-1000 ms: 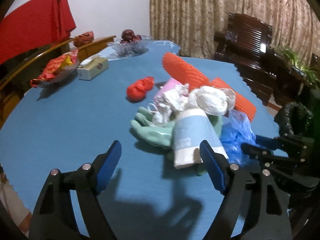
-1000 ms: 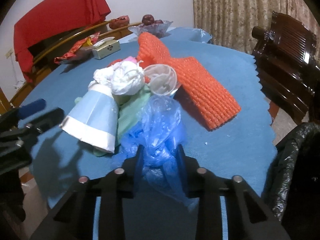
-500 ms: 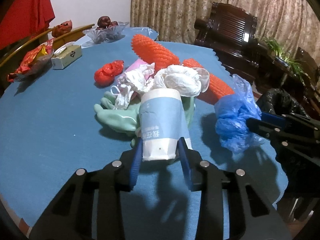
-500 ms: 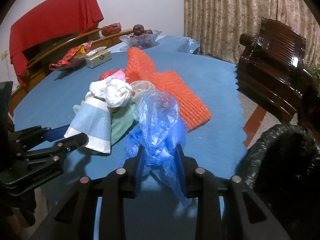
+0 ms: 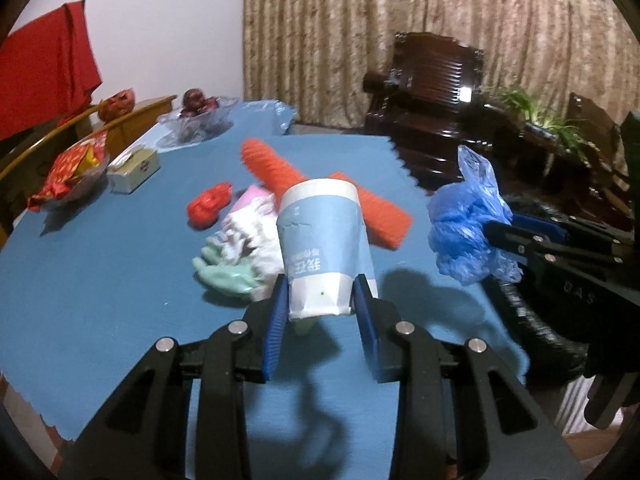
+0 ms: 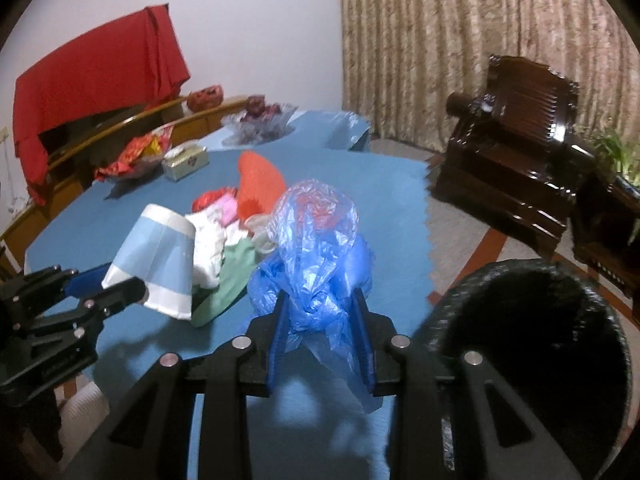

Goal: Collect trash
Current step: 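Carry the blue bag and paper cup over the bin and open both grippers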

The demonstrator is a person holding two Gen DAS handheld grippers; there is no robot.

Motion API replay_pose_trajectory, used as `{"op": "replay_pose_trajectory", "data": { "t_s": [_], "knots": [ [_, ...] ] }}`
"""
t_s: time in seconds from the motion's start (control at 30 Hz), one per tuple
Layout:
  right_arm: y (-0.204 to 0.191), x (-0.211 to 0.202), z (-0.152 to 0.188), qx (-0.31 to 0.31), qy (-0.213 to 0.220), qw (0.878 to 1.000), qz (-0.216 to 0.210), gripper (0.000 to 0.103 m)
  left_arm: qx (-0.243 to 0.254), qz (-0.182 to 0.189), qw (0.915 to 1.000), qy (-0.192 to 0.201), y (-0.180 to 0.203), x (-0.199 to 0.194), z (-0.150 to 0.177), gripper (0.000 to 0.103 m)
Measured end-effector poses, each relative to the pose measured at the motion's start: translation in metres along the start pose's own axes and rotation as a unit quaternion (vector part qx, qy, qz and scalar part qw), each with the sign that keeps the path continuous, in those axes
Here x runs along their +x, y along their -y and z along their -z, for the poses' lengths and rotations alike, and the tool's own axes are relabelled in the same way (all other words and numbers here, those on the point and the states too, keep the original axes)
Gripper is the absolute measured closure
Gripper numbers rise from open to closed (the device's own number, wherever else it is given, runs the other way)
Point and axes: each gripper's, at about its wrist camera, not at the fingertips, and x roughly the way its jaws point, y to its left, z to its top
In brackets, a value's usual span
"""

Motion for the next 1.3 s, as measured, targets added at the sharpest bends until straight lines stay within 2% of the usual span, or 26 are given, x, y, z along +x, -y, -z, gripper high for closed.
{"op": "replay_pose_trajectory", "data": {
  "t_s": [0.27, 0.5, 0.73, 0.93, 0.97, 1.07, 1.2, 1.27, 1.3],
  "knots": [
    [0.039, -0.044, -0.001, 0.026, 0.03, 0.998, 0.053, 0.073, 0.033, 0.044, 0.9983, 0.018, 0.046, -0.007, -0.012, 0.071],
    [0.081, -0.072, 0.011, 0.056, 0.038, 0.991, 0.113, 0.073, 0.065, 0.094, 0.9929, 0.035, 0.1, 0.002, -0.027, 0.071],
    [0.127, -0.083, 0.032, 0.093, 0.024, 0.981, 0.17, 0.073, 0.101, 0.144, 0.9841, 0.028, 0.161, 0.025, -0.035, 0.071],
    [0.153, -0.085, 0.053, 0.118, 0.001, 0.972, 0.202, 0.07, 0.12, 0.18, 0.9762, 0.009, 0.202, 0.043, -0.03, 0.07],
    [0.156, -0.086, 0.056, 0.12, -0.002, 0.971, 0.205, 0.069, 0.122, 0.185, 0.9752, 0.004, 0.208, 0.047, -0.029, 0.069],
    [0.163, -0.088, 0.065, 0.125, -0.01, 0.968, 0.217, 0.066, 0.121, 0.198, 0.9726, -0.009, 0.217, 0.056, -0.027, 0.056],
    [0.167, -0.088, 0.07, 0.132, -0.014, 0.965, 0.226, 0.052, 0.118, 0.203, 0.972, -0.009, 0.218, 0.059, -0.026, 0.039],
    [0.172, -0.09, 0.07, 0.134, -0.013, 0.965, 0.227, 0.047, 0.116, 0.198, 0.9732, -0.006, 0.215, 0.058, -0.027, 0.036],
    [0.17, -0.09, 0.069, 0.134, -0.011, 0.965, 0.227, 0.041, 0.114, 0.194, 0.9744, -0.004, 0.211, 0.057, -0.027, 0.032]
  ]
}}
